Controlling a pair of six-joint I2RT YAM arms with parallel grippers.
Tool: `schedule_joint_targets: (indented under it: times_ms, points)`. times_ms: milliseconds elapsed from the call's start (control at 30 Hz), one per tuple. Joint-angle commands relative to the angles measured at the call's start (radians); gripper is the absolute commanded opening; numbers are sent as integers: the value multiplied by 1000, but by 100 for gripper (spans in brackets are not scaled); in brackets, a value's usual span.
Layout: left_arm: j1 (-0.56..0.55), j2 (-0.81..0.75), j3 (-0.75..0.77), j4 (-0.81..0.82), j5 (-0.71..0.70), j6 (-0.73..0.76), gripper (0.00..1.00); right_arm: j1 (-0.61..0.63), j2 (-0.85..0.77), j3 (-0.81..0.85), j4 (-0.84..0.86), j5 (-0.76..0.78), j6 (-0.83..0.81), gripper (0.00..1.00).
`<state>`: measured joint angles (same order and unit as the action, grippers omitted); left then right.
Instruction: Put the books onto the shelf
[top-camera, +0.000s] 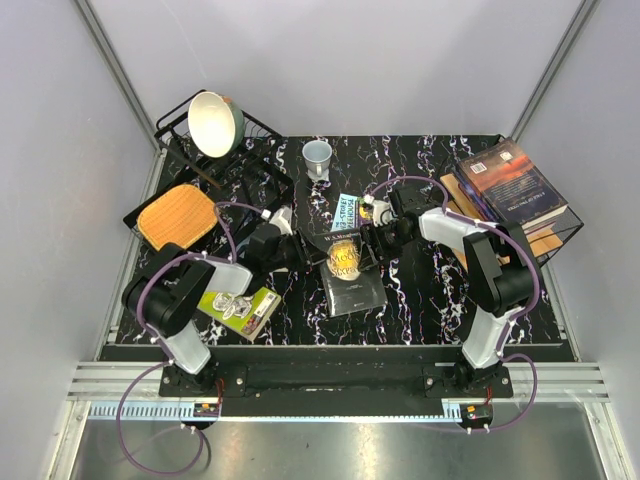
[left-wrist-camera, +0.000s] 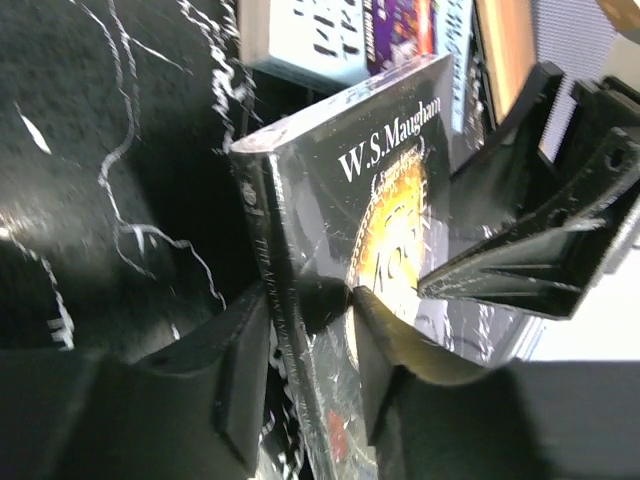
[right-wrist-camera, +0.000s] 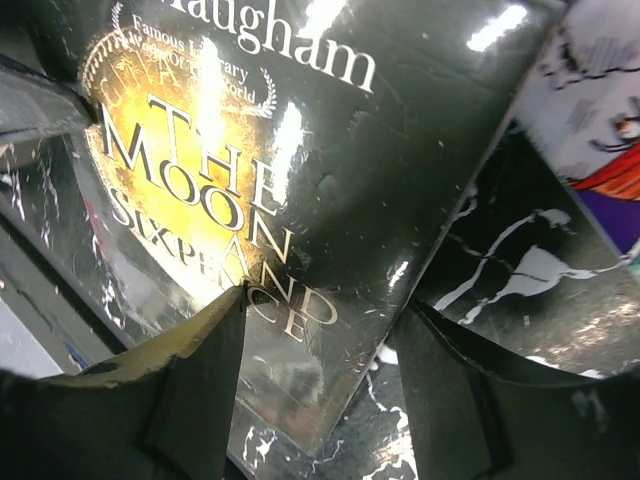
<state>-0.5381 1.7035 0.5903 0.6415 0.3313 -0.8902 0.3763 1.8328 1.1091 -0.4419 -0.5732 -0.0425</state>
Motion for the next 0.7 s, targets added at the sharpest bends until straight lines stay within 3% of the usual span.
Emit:
schedule_joint_targets:
  times_ms: [0, 400, 567, 667]
  points:
    - [-46, -130, 13, 283, 189, -24, 36, 85, -33, 46, 3, -131, -135, 64]
    - [-65, -223, -7, 282, 265, -32, 54, 113, -26, 93, -52, -203, -230, 65]
    - [-72, -269, -4, 236, 290, -21, 46, 111, -26, 123, -89, -243, -278, 66]
    - [-72, -294, -1, 189, 296, -10, 32, 113, -36, 136, -107, -257, -319, 67]
